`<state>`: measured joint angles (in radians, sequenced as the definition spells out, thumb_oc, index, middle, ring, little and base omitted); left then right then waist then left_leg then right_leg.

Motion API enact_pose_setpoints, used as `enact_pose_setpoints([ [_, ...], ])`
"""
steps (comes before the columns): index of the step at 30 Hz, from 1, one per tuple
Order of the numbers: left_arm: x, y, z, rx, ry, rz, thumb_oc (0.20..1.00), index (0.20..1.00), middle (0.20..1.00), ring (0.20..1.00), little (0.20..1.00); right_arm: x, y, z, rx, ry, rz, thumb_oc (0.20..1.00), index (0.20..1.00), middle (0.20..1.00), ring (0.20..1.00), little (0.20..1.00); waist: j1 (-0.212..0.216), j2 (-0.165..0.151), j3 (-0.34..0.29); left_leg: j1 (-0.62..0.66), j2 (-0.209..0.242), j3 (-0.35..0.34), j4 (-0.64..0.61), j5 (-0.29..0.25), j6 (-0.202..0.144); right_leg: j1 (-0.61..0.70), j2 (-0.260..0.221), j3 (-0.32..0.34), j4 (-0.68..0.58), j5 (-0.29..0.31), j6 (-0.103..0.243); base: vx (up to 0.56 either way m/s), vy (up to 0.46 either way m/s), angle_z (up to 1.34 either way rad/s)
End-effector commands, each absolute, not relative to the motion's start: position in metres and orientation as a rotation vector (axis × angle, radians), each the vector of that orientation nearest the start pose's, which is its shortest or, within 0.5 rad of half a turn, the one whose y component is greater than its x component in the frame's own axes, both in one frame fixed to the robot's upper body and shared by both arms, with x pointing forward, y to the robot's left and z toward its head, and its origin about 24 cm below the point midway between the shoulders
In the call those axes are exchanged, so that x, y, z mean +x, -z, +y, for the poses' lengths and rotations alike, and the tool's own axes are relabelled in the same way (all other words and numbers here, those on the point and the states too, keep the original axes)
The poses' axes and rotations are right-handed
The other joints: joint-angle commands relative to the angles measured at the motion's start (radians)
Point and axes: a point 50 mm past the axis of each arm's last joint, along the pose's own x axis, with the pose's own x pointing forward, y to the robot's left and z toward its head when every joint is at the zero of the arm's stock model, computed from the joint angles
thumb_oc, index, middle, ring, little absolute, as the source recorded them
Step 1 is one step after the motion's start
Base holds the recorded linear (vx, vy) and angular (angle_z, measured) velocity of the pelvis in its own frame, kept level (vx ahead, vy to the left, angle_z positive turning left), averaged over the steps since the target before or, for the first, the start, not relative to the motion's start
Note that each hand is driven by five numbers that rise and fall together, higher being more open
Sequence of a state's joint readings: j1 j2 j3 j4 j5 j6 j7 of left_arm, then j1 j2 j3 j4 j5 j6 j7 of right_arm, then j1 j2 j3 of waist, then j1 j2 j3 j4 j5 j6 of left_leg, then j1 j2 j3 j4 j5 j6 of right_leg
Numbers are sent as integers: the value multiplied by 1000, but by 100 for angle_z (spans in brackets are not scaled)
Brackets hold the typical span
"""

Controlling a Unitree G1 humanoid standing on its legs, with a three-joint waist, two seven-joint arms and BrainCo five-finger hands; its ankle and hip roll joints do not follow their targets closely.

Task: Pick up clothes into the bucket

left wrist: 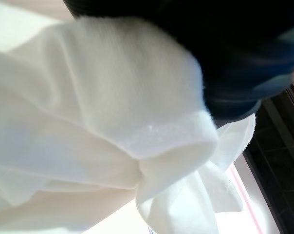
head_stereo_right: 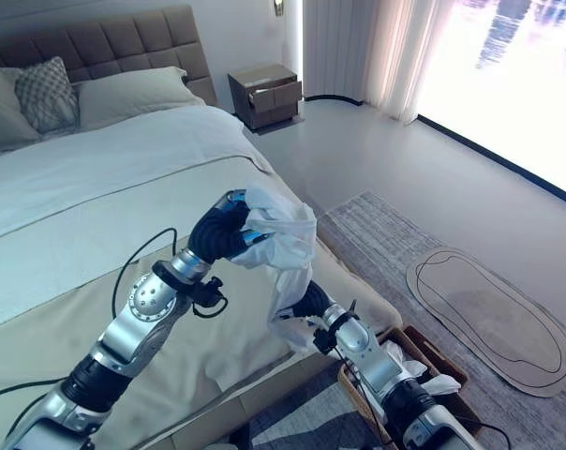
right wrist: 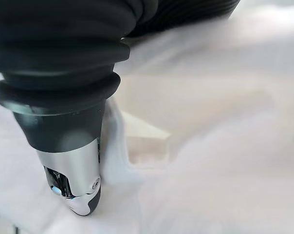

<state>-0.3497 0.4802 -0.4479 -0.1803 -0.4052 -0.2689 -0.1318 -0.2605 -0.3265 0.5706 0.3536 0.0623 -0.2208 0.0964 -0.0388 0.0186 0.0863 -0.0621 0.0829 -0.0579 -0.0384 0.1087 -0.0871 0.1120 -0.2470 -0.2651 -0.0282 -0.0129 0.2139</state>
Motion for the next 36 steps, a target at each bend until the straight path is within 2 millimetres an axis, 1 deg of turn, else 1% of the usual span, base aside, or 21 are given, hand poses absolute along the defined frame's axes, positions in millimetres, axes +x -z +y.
enact_pose_setpoints([
  [1,264,-199,85,2,747,-723,200,200,200,200,200,272,-48,-58,-201,-721,-130,1000,1000,1000,1000,1000,14,-31,-11,29,-30,47,11,-59,27,-110,46,0,13,99,-45,0,0,0],
  [6,264,-195,79,-34,766,-699,200,200,200,200,200,270,-54,-46,-98,-777,-126,1000,1000,1000,1000,1000,17,-32,-18,34,-27,50,11,-61,26,-103,48,-1,10,98,-46,0,0,0],
  [7,263,-193,78,-48,769,-692,200,200,200,200,200,270,-55,-46,-86,-780,-128,677,677,677,677,677,18,-33,-21,36,-26,49,10,-61,24,-99,47,-4,8,98,-46,0,0,0],
  [9,264,-191,78,-52,769,-681,200,200,200,200,200,271,-51,-49,-73,-757,-114,200,200,200,200,200,17,-32,-23,39,-25,49,8,-61,23,-94,48,-6,5,97,-46,0,0,0],
  [14,266,-187,86,-37,727,-671,200,200,200,200,200,270,-38,-67,-76,-668,-63,200,200,200,200,200,14,-33,-30,46,-22,53,10,-65,21,-86,51,-7,3,95,-48,0,0,0],
  [15,267,-185,93,-30,696,-668,200,200,200,200,200,270,-31,-80,-80,-614,-37,200,200,200,200,200,11,-34,-33,49,-20,54,11,-66,21,-83,52,-7,1,94,-48,0,0,0],
  [16,267,-185,93,-31,696,-667,200,200,200,200,200,270,-31,-80,-80,-614,-37,200,200,200,200,200,11,-34,-34,49,-20,54,11,-67,21,-83,52,-7,1,94,-48,0,0,0],
  [17,267,-183,102,-28,663,-662,200,200,200,200,200,268,-26,-96,-78,-555,-17,200,200,200,200,200,9,-34,-36,50,-18,54,13,-68,20,-82,53,-4,1,94,-48,0,0,0],
  [19,267,-181,108,-31,643,-659,200,200,200,200,200,267,-23,-103,-73,-528,-5,200,200,200,200,200,8,-35,-37,50,-17,55,13,-68,20,-81,54,-3,1,93,-48,0,0,0],
  [20,268,-175,121,-47,584,-634,200,200,200,200,200,263,-34,-109,-32,-493,-58,200,200,200,200,200,1,-36,-37,53,-17,58,14,-69,21,-82,55,2,2,93,-48,0,0,0],
  [21,268,-175,121,-48,584,-633,200,200,200,200,200,263,-34,-109,-32,-493,-56,200,200,200,200,200,1,-36,-38,53,-17,58,14,-69,21,-82,55,2,3,93,-48,18,-2,-4],
  [23,266,-168,138,-28,518,-607,200,200,200,200,200,258,-36,-126,-9,-424,-62,200,200,200,200,200,-4,-37,-37,55,-16,62,16,-73,22,-83,56,7,4,92,-49,13,-3,-5],
  [24,262,-161,151,-22,474,-593,200,200,200,200,200,263,-44,-154,94,-314,-120,200,200,200,200,200,-2,-37,-35,54,-16,61,19,-73,22,-84,56,6,4,93,-48,6,-3,-7],
  [25,261,-161,151,-22,474,-592,200,200,200,200,200,263,-44,-155,96,-315,-120,200,200,200,200,200,-1,-37,-35,55,-16,62,19,-74,22,-84,56,7,4,93,-48,10,-7,-6],
  [26,254,-142,173,-41,393,-527,200,200,200,200,200,253,-36,-193,3,-167,-113,200,200,200,200,200,-6,-37,-34,57,-14,64,19,-76,23,-85,58,12,5,91,-48,7,-5,-5],
  [27,254,-141,173,-42,393,-525,200,200,200,200,200,252,-36,-193,4,-167,-112,200,200,200,200,200,-6,-37,-36,57,-14,64,19,-77,23,-84,58,12,5,91,-48,20,-9,-5],
  [28,251,-115,186,-5,328,-426,200,200,200,200,200,244,-31,-213,64,-55,-112,200,200,200,200,200,-15,-37,-37,59,-13,67,19,-78,23,-85,59,16,6,90,-48,17,-5,-7],
  [31,247,-99,196,67,302,-360,200,200,200,200,200,235,-30,-226,72,5,-111,200,200,200,200,200,-20,-38,-39,62,-12,70,19,-80,23,-84,61,19,7,89,-48,16,-11,-6],
  [33,241,-74,206,165,281,-255,200,200,200,200,200,228,-42,-241,87,69,-159,200,200,200,200,200,-26,-44,-40,63,-12,71,21,-83,23,-87,63,26,8,88,-49,0,0,0],
  [34,241,-74,205,165,283,-256,200,200,200,200,200,228,-42,-241,87,71,-159,200,200,200,200,200,-24,-44,-40,63,-12,71,21,-83,23,-88,63,27,9,88,-49,0,0,0],
  [36,239,-44,199,253,340,-129,231,231,231,231,231,230,-51,-251,117,129,-211,200,200,200,200,200,-26,-45,-40,61,-10,74,25,-86,24,-89,64,30,11,86,-47,-1,-14,-6],
])
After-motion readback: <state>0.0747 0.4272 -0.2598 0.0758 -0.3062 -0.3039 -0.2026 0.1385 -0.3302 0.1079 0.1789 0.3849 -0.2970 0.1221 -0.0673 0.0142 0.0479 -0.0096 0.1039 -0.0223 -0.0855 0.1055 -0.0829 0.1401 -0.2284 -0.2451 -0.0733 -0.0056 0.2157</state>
